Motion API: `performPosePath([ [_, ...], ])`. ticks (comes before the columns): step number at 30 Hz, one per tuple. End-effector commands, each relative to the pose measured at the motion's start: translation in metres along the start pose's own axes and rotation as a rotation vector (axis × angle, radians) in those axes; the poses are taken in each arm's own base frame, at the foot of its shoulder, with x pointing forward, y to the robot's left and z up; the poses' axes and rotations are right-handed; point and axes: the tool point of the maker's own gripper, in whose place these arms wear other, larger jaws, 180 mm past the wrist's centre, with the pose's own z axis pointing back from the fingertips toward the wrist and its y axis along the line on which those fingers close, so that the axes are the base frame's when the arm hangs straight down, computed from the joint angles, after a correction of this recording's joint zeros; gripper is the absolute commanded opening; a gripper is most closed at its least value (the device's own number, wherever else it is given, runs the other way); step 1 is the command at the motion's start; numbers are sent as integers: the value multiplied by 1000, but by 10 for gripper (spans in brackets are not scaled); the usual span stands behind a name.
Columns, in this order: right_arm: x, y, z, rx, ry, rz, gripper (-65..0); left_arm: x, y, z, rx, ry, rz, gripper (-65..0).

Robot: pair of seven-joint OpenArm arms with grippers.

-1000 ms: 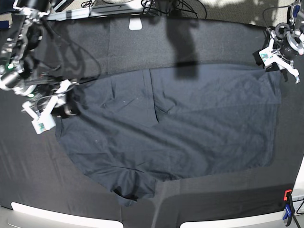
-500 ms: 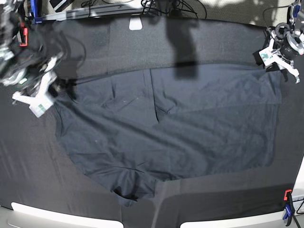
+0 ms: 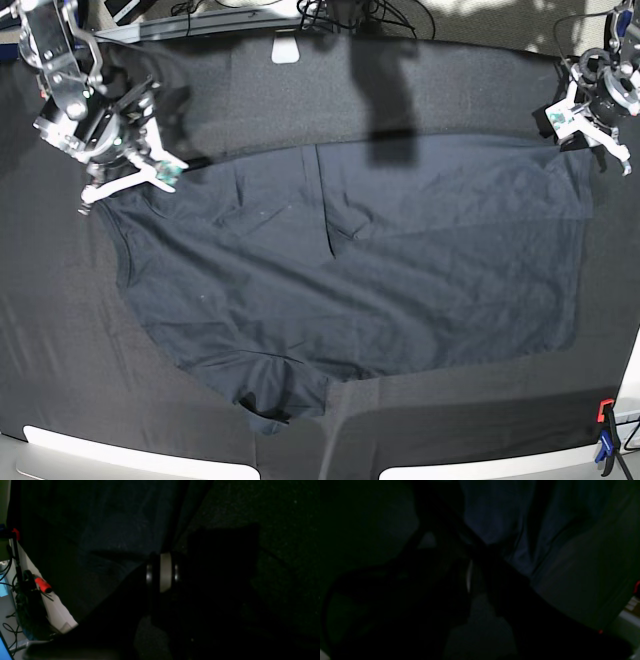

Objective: Layout the t-shirt on the table in an organized manner, then fold the t-shirt properly
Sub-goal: 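Grasp the collar corners with both grippers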

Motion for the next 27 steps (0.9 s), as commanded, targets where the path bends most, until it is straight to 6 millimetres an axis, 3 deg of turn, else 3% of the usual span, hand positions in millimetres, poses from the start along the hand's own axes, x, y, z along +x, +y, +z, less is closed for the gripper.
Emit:
performPosePath([
  [1, -3, -13, 0, -26, 1, 0, -450, -10, 5, 3, 2, 39, -28, -650],
  [4, -13, -16, -8, -20, 32, -21, -393, -10, 5, 3, 2, 38, -28, -650],
  [11, 4, -22, -10, -44, -69, 12, -394, -10, 5, 3, 2, 38, -28, -650],
  [15, 2, -31, -10, -98, -50, 74, -394, -9, 4, 3, 1, 38, -25, -650],
  [27, 10, -45, -7, -180, -97, 43, -395, -9, 3, 2, 1, 39, -22, -650],
])
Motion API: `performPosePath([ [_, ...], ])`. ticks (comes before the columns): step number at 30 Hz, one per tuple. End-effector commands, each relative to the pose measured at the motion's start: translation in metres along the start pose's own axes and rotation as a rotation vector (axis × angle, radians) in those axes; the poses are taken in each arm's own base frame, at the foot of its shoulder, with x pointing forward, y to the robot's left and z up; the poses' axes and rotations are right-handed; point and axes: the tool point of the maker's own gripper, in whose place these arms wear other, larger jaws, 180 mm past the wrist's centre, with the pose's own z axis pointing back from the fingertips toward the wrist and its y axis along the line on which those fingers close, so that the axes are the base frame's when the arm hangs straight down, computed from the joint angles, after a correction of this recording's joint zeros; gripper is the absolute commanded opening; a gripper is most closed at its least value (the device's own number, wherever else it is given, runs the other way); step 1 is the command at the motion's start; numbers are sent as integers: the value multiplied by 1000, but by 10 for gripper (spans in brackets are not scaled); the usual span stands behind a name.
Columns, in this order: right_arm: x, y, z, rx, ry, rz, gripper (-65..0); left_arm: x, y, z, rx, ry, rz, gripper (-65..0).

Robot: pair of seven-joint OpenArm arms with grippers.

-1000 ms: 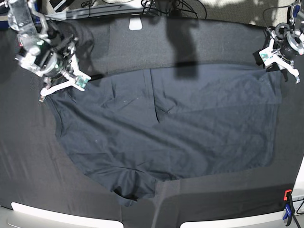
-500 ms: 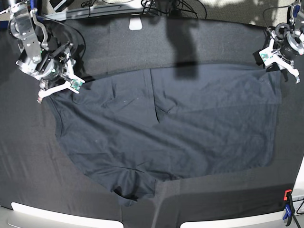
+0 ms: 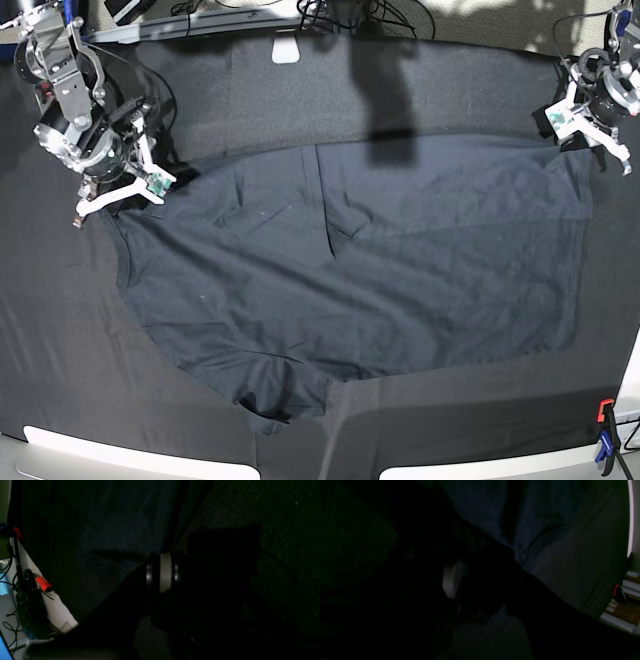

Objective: Layout the t-shirt on the table in an organized manner, then fold the t-shirt properly
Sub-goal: 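Grasp the collar corners with both grippers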

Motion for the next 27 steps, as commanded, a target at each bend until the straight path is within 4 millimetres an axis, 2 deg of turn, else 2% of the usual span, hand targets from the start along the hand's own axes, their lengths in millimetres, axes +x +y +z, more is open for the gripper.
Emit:
performPosePath([
  [1, 2, -17, 3, -48, -12, 17, -395, -9, 4, 3, 1, 37, -26, -650],
  [9, 2, -17, 3, -49, -10, 18, -395, -9, 4, 3, 1, 37, -26, -650],
  [15, 2, -9, -3, -37, -1, -14, -396, -9, 4, 3, 1, 37, -26, -650],
  [22, -34, -6, -23, -36, 128, 1, -396, -3, 4, 3, 1, 2, 44, -650],
  [27, -38, -22, -21, -121, 149, 1, -396, -2, 4, 3, 1, -2, 53, -650],
])
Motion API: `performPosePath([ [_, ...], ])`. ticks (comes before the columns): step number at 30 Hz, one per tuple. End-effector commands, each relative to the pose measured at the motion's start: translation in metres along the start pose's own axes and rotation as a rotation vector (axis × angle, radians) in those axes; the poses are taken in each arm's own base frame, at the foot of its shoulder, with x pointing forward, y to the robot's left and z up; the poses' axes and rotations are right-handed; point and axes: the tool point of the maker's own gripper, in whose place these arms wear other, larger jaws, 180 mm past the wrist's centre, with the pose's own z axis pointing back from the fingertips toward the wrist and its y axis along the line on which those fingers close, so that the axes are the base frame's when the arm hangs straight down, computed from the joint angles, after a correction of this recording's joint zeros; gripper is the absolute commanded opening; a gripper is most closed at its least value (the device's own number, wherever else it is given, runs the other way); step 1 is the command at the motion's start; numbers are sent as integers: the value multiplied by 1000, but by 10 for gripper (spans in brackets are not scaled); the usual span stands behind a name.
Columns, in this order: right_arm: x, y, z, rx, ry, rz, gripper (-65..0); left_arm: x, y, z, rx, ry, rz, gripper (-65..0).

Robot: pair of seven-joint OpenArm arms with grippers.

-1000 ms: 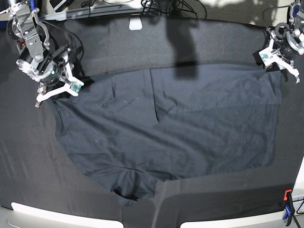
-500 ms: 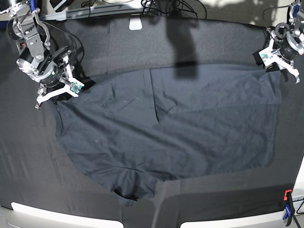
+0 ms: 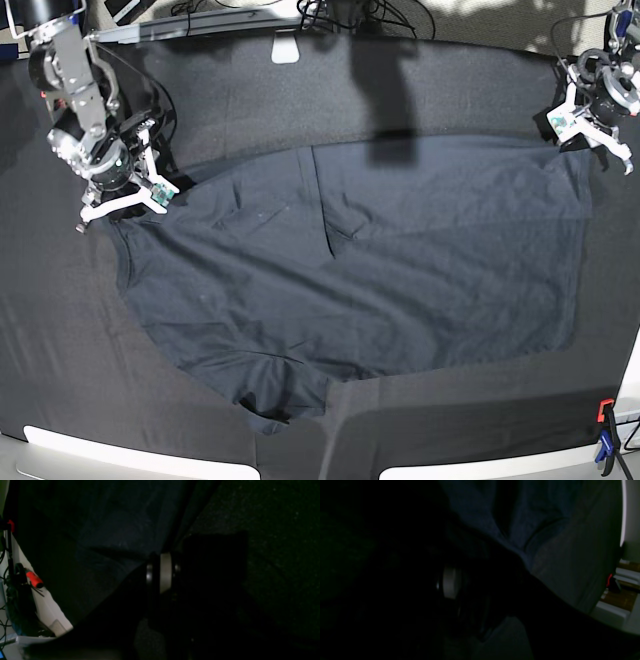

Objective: Layout the t-shirt on the table in an organized manner, then fold the t-shirt properly
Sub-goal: 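Grasp the collar corners with both grippers, then lift the collar with both grippers and pull it away from the hem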

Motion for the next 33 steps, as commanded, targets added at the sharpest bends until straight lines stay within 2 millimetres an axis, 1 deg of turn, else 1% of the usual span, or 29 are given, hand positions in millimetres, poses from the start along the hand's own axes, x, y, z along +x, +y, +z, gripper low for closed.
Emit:
performPosePath([
  [1, -12, -17, 2, -51, 50, 30, -396, -5, 4, 3, 1, 16, -15, -650],
  [4, -21, -20, 3, -67, 99, 50, -397, -7, 5, 3, 1, 24, -15, -650],
  [5, -24, -21, 3, -70, 115, 50, -415, -7, 5, 3, 1, 24, -15, -650],
  [8, -27, -23, 4, -78, 131, 41, -507, -7, 5, 3, 2, 24, -15, -650],
  [11, -29, -26, 4, -94, 140, 28, -530, -7, 5, 3, 1, 25, -18, -650],
  [12, -31, -29, 5, -110, 149, 18, -549, -7, 5, 3, 1, 25, -18, -650],
  [14, -36, -31, 6, -126, 175, 7, -635, -7, 5, 3, 1, 25, -18, -650],
  [15, -37, -32, 6, -127, 182, 7, -650, -7, 5, 3, 1, 25, -18, -650],
  [18, -37, -29, 7, -122, 180, 10, -650, -8, 5, 3, 2, 27, -19, -650],
  [20, -39, -27, 12, -117, 179, 29, -650, -11, 8, 5, 3, 39, -3, -650],
  [23, -48, -26, 24, -118, 206, 77, -650, -17, 14, 10, -1, 47, 33, -650],
  [26, -60, -23, 38, -107, 236, 125, -650, -23, 17, 17, -14, 54, 15, -650],
  [28, -65, -15, 47, -77, 238, 119, -650, -27, 13, 21, -33, 61, 6, -650],
  [33, -74, -2, 70, -41, 231, 86, -650, -43, -13, 33, -107, 99, -11, -650],
])
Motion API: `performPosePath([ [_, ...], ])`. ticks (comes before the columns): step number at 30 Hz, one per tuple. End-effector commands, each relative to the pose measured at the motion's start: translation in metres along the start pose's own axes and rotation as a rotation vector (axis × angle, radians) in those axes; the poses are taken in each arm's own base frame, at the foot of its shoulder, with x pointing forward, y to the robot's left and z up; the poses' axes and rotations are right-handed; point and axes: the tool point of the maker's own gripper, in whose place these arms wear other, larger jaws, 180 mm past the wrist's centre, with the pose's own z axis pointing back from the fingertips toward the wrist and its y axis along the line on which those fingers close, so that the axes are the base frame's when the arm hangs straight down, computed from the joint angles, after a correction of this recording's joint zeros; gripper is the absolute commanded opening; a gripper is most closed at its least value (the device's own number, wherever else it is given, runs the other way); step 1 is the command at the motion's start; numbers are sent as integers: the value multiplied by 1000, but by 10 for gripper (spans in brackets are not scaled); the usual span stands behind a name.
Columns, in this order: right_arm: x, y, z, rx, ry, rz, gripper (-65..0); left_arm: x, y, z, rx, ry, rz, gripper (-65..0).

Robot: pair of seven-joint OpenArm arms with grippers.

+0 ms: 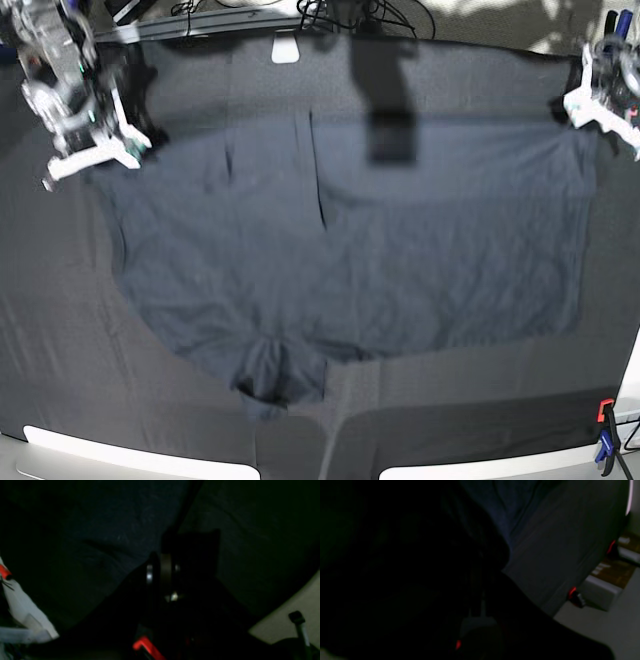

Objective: Layout the t-shirt on the table in an organized manner, then fold the t-shirt properly
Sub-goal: 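Lift the collar with both grippers and pull it away from the hem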

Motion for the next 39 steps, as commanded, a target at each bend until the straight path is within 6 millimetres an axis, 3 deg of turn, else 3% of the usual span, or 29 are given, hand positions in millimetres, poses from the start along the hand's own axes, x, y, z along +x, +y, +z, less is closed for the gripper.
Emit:
performPosePath([
  [1, -13, -19, 7, -61, 49, 33, -650, -19, 2, 8, -10, 73, -43, -650],
  [7, -26, 12, 33, 18, 54, 86, -650, -42, -31, 23, -107, 130, -70, -650],
  [11, -36, 27, 42, 55, 72, 101, -650, -45, -54, 33, -165, 138, -84, -650],
  [14, -42, 34, 45, 74, 85, 108, -650, -46, -61, 35, -180, 143, -86, -650],
  [22, -49, 48, 47, 150, 120, 138, -650, -56, -60, 37, -179, 203, -91, -650],
  [23, -50, 53, 48, 182, 122, 141, -622, -59, -60, 37, -178, 218, -93, -643],
  [26, -44, 65, 50, 248, 91, 107, -508, -63, -58, 39, -173, 257, -101, -514],
  [29, -40, 70, 55, 284, 91, 66, -488, -65, -60, 43, -206, 302, -124, -468],
  [34, -38, 70, 72, 338, 131, 108, -489, -61, -59, 57, -300, 365, -156, -468],
  [39, -10, 52, 88, 347, 10, 31, -489, -60, -34, 72, -336, 410, -195, -468],
])
